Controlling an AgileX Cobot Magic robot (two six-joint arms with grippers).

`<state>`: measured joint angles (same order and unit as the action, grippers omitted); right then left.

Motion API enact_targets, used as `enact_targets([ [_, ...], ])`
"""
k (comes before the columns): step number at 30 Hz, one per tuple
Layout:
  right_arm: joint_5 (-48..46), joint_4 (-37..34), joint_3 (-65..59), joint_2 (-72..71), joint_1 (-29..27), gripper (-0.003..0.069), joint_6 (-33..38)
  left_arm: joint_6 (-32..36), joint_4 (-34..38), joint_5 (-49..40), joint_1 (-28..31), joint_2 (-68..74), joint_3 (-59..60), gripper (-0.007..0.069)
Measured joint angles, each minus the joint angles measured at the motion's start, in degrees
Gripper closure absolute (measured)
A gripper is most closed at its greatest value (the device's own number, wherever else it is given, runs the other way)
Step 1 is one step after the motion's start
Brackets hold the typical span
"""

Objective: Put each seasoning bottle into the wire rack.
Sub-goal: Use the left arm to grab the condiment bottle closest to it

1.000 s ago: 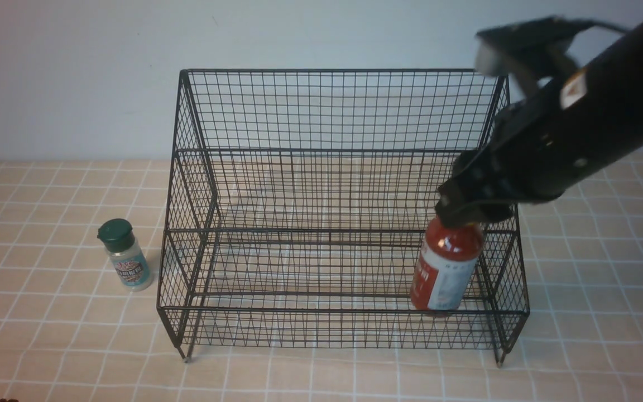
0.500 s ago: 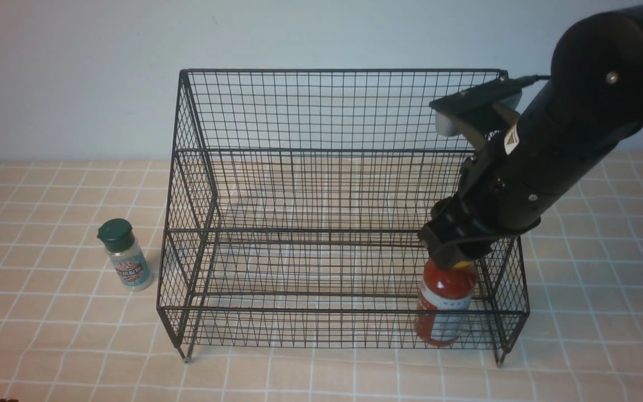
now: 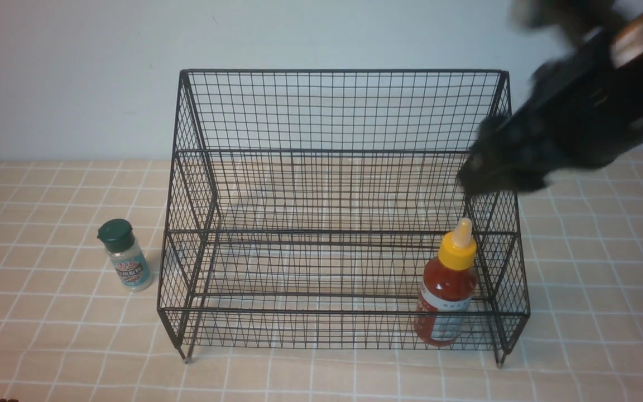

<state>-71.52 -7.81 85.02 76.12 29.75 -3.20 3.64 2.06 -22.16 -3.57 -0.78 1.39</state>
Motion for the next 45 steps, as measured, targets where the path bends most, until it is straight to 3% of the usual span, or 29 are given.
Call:
enact_targets([
  [6, -1.0, 5.4, 1.0, -18.6, 0.0, 0.0596, -4.4, 0.0, 0.0, 0.0, 0.0, 0.0, 0.0, 0.0631],
  [9, 0.0, 6.4, 0.2, -28.1, 0.0, 0.0658, -5.8, 0.0, 0.0, 0.0, 0.0, 0.0, 0.0, 0.0631],
  [13, 9.2, 6.8, -6.4, -40.8, 0.0, 0.0671, -6.3, 0.0, 0.0, 0.0, 0.0, 0.0, 0.0, 0.0631],
  [18, 32.7, 7.2, -28.1, -59.9, 0.0, 0.0671, -6.4, 0.0, 0.0, 0.0, 0.0, 0.0, 0.0, 0.0631],
  [25, 53.7, 8.1, -49.0, -76.6, 0.0, 0.0672, -6.4, 0.0, 0.0, 0.0, 0.0, 0.0, 0.0, 0.0631],
  [40, 58.5, 13.4, -74.9, -76.6, -0.4, 0.0672, -6.4, 0.0, 0.0, 0.0, 0.0, -0.1, 0.0, 0.0631],
  [43, 59.3, 14.4, -79.1, -76.8, -4.8, 0.0672, -6.4, 0.0, 0.0, 0.0, 0.0, -0.1, 0.0, 0.0631],
  [45, 59.3, 14.6, -84.1, -76.8, -13.6, 0.0672, -6.4, 0.0, 0.0, 0.0, 0.0, -0.1, 0.0, 0.0631],
])
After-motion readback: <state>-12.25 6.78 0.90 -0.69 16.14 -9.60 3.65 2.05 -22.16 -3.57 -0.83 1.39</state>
